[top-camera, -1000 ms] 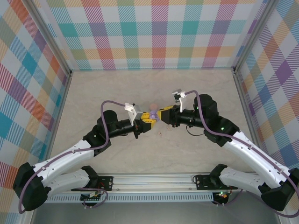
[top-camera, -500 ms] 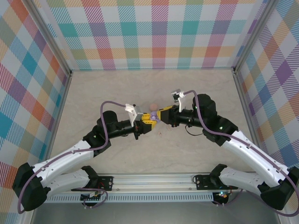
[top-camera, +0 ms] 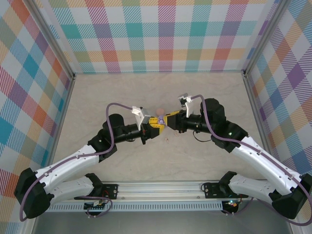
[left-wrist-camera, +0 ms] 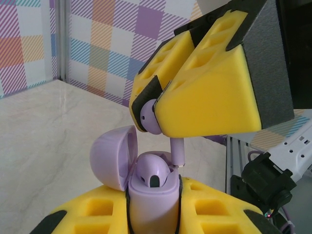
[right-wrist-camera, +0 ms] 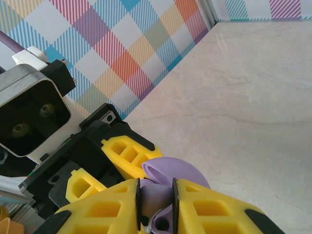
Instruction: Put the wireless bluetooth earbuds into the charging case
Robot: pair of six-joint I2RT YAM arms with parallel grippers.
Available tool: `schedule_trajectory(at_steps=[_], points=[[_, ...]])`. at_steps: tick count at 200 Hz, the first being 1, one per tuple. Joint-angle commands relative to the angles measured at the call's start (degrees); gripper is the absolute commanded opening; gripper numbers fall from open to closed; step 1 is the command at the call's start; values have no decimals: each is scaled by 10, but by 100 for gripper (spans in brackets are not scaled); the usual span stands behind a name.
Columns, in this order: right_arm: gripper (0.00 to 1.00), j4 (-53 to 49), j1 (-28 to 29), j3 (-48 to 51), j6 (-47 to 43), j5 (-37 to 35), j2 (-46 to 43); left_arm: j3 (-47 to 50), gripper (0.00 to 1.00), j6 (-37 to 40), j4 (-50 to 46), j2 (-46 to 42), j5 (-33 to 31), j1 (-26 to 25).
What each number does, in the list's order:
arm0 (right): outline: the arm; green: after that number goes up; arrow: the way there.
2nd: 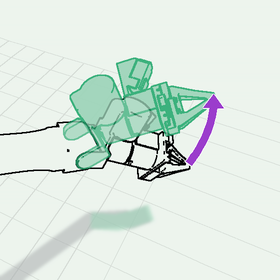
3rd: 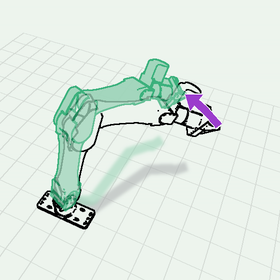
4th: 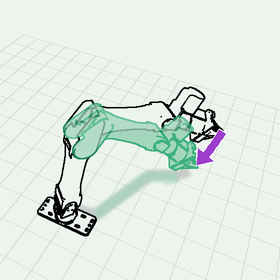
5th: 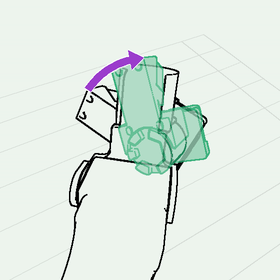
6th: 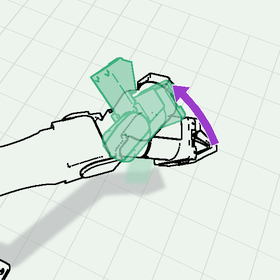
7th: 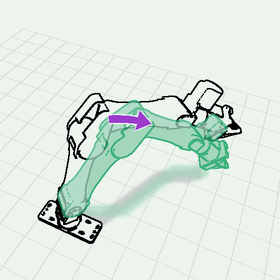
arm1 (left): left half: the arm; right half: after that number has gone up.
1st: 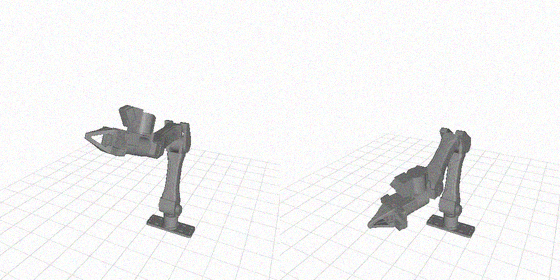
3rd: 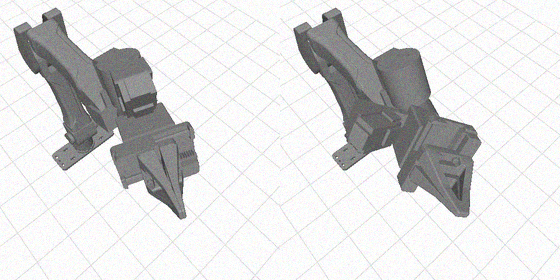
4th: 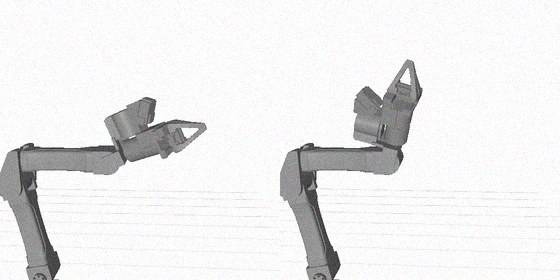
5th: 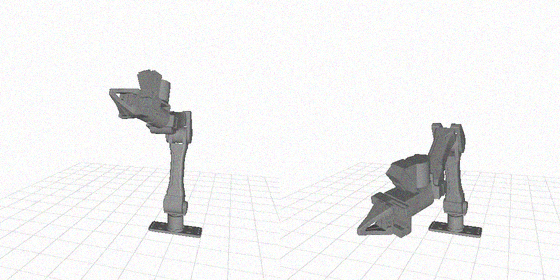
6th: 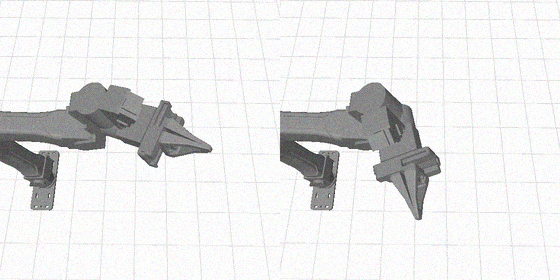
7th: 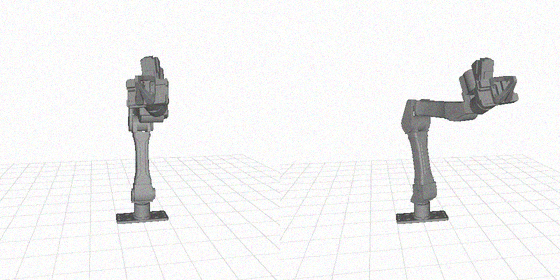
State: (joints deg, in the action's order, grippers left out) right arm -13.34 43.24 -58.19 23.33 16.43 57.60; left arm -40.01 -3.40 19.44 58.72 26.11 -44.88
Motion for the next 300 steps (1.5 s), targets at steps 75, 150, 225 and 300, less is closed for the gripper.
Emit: schedule_trajectory(at_steps=[75,150,225,300], points=[[22,-9,4,-4,-15,-21,-2,-22,5,-11,2,-1,6,-7],[22,-20,11,-7,-23,-13,12,-19,5,-39,19,1,-10,-7],[22,-23,19,-3,-22,-52,11,-16,5,-40,18,-1,-8,-7],[25,-39,21,-11,-28,-30,14,-11,5,-47,26,-10,-31,-7]])
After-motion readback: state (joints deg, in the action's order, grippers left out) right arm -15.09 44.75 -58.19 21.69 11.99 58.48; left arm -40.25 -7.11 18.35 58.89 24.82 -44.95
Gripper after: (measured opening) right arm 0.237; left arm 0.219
